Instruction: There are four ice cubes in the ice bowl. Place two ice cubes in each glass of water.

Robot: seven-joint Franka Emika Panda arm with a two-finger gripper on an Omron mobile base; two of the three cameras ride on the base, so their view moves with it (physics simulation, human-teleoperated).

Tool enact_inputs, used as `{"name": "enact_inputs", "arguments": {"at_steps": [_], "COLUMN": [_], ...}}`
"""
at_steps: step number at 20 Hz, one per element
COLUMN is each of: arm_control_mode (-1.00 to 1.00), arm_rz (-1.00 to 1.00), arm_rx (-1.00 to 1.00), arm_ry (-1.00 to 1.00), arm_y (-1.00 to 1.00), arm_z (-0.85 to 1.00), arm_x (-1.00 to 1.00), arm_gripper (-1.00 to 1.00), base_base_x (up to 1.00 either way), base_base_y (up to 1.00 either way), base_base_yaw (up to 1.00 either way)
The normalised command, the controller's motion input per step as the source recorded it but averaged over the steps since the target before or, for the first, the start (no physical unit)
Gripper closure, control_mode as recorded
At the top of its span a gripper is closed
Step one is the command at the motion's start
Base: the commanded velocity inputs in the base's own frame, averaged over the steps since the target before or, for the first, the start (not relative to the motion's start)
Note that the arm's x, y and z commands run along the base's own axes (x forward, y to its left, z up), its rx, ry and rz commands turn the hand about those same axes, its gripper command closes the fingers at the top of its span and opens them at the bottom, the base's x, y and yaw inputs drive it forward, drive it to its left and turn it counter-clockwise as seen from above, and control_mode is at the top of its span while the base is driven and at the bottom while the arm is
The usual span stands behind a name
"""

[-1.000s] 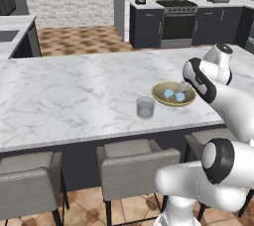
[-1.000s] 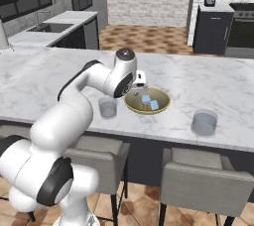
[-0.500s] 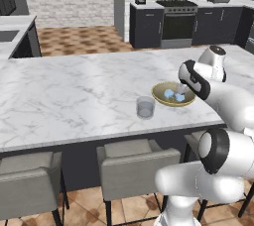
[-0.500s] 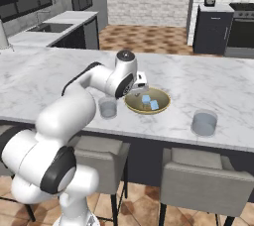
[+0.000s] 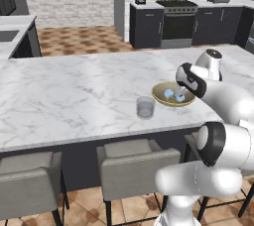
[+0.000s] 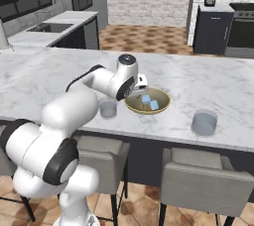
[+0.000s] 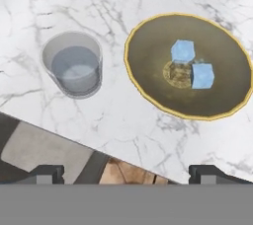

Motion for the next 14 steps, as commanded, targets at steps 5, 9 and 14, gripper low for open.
{"name": "enact_inputs", "arguments": {"at_steps": [5,9,14], "arm_control_mode": [-1.0,-1.0,-1.0], "arm_rz": [0.0,0.0,0.0], "arm_rx": [0.0,0.0,0.0], "arm_ry": [0.0,0.0,0.0], "arm_y": [-0.09,-0.11,-0.08], "arm_z": [-0.11,-0.05,-0.02], "arm_x": [0.19,0.18,0.22], "arm_gripper": [-1.0,-1.0,-1.0], "base_base_x": [0.0,0.0,0.0], "base_base_y": [0.0,0.0,0.0], "base_base_yaw": [0.0,0.0,0.0]}}
